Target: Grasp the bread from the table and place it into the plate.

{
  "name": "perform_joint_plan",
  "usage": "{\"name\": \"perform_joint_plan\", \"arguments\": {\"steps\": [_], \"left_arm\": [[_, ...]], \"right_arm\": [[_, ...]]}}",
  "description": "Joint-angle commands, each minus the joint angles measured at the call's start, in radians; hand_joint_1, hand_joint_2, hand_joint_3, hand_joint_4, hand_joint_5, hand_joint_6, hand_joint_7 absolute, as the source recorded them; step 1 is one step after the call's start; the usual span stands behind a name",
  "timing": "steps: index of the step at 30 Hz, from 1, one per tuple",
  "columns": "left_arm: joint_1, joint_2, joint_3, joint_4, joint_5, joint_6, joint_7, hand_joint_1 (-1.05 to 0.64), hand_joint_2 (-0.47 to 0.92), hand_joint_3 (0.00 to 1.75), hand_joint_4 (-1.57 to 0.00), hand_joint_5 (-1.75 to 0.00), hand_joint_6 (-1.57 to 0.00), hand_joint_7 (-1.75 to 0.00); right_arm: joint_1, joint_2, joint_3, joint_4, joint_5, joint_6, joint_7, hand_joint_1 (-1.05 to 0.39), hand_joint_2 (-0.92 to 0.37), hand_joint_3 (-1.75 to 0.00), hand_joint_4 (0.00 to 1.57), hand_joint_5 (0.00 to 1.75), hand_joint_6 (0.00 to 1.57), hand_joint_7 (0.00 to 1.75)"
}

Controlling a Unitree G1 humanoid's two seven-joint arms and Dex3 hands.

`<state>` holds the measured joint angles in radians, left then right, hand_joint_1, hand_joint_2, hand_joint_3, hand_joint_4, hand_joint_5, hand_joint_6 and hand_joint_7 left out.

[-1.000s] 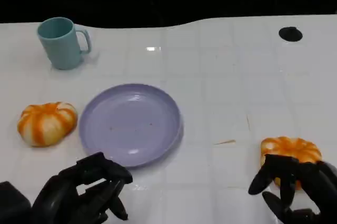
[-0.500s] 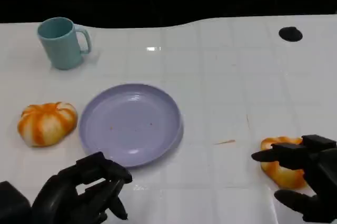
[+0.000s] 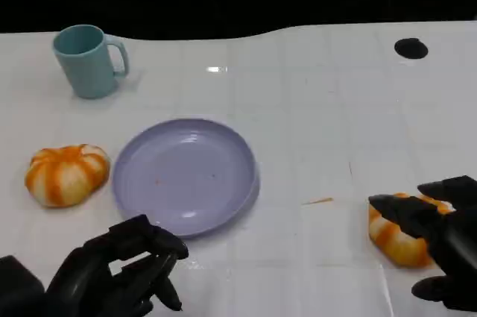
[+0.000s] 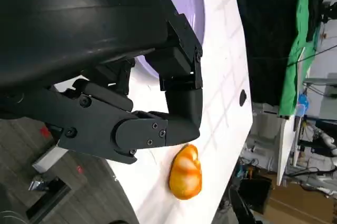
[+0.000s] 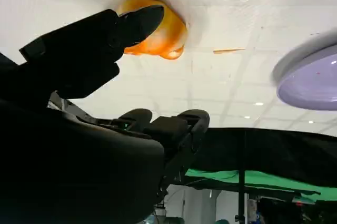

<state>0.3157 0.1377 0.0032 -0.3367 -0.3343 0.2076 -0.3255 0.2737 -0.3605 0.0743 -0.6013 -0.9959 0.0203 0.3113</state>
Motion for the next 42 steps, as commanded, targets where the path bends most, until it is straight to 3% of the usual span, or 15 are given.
{"name": "perform_joint_plan", "arguments": {"steps": [1,12,26,36,42], "left_arm": [[-0.004,0.009,0.003,-0.016,0.013,0.015,0.014,-0.44,0.92,0.42,-0.68,-1.64,-0.71,-1.22],[-0.001,0.004,-0.002,-0.020,0.014,0.015,0.014,-0.42,0.92,0.46,-0.67,-1.66,-0.69,-1.24],[-0.001,0.002,-0.001,-0.023,0.015,0.025,0.023,-0.45,0.92,0.41,-0.70,-1.63,-0.72,-1.22],[0.000,0.002,0.000,-0.019,0.009,0.016,0.014,-0.43,0.92,0.44,-0.68,-1.65,-0.70,-1.22],[0.004,0.001,0.000,-0.029,0.008,0.022,0.019,-0.45,0.92,0.41,-0.69,-1.64,-0.71,-1.22]], "right_arm": [[-0.031,-0.020,0.009,0.029,-0.030,0.009,0.008,-0.35,-0.69,0.00,0.05,0.47,0.35,0.00],[-0.119,-0.048,0.049,0.202,-0.064,0.016,-0.004,-0.35,-0.70,-0.01,0.00,0.46,0.34,0.00],[-0.251,-0.051,0.131,0.450,-0.051,0.024,-0.059,-0.35,-0.77,-0.01,0.07,0.39,0.35,0.00],[-0.333,-0.044,0.179,0.589,-0.017,0.051,-0.109,-0.35,-0.80,-0.01,0.17,0.30,0.39,0.01],[-0.385,-0.050,0.200,0.711,0.038,0.025,-0.174,-0.33,-0.84,-0.01,0.44,0.20,0.55,0.03]]}}
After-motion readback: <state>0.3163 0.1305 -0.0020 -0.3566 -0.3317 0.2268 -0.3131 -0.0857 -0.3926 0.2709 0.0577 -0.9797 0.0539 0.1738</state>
